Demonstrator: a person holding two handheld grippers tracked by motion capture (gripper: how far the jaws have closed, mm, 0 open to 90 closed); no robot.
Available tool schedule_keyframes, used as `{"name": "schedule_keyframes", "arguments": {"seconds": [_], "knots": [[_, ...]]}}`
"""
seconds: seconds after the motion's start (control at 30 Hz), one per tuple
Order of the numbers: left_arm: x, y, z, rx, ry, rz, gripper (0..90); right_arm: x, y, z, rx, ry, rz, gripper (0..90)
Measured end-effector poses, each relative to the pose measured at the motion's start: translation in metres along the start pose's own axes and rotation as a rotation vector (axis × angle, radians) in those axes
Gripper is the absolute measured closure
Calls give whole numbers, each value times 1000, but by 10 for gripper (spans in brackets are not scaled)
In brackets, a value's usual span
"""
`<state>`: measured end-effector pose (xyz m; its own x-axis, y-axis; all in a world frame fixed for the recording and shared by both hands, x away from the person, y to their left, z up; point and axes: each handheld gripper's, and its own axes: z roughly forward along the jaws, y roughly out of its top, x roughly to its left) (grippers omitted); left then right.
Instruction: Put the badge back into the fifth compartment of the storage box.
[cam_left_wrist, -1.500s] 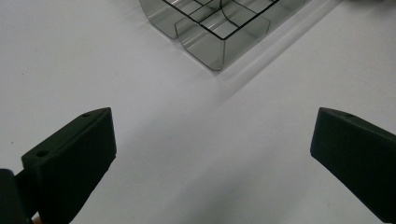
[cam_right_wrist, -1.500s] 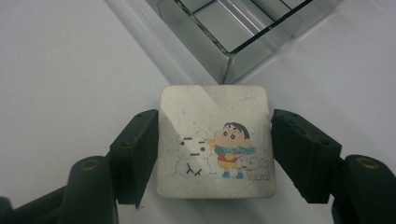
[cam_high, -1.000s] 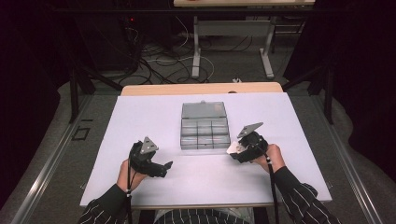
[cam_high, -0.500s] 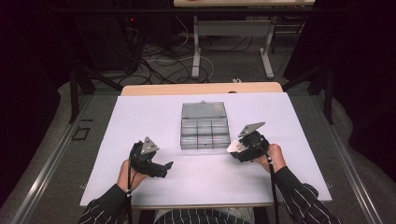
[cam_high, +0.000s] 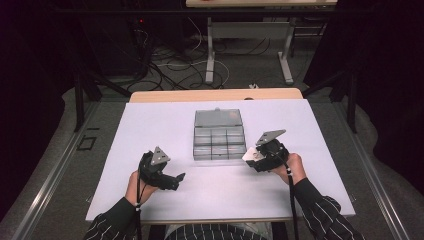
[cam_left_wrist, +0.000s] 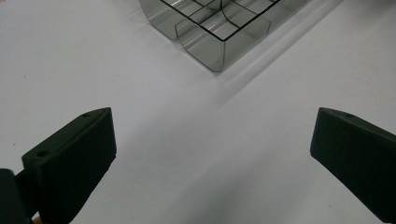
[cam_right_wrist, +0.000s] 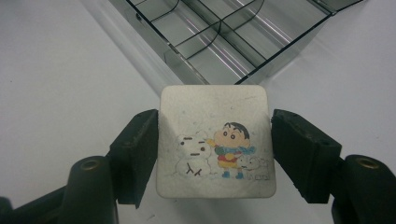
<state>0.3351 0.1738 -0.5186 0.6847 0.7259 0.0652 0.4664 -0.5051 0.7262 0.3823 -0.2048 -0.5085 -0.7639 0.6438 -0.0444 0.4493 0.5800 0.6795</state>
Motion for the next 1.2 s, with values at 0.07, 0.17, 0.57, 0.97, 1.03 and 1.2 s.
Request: {"name": "schedule_keyframes", "arguments": {"seconds": [0.07, 0.17, 0.57, 0.97, 1.03, 1.2], "knots": [[0, 0, 0, 1, 0, 0, 3, 0, 1, -1, 6, 7, -2, 332], [0, 0, 0, -3, -1, -6, 3, -1, 2, -2, -8, -7, 7, 333], [0, 0, 0, 5, -2, -5, 3, 0, 10, -3, -23, -4, 0, 333], [0, 1, 0, 12, 0, 0, 4, -5, 19, -1, -43, -15, 23, 333], [0, 1, 1, -1, 4, -1, 3, -5, 21, -1, -53, -16, 22, 333], [0, 1, 1, 1, 7, 1, 4, -6, 27, 1, -51, -18, 22, 333]]}}
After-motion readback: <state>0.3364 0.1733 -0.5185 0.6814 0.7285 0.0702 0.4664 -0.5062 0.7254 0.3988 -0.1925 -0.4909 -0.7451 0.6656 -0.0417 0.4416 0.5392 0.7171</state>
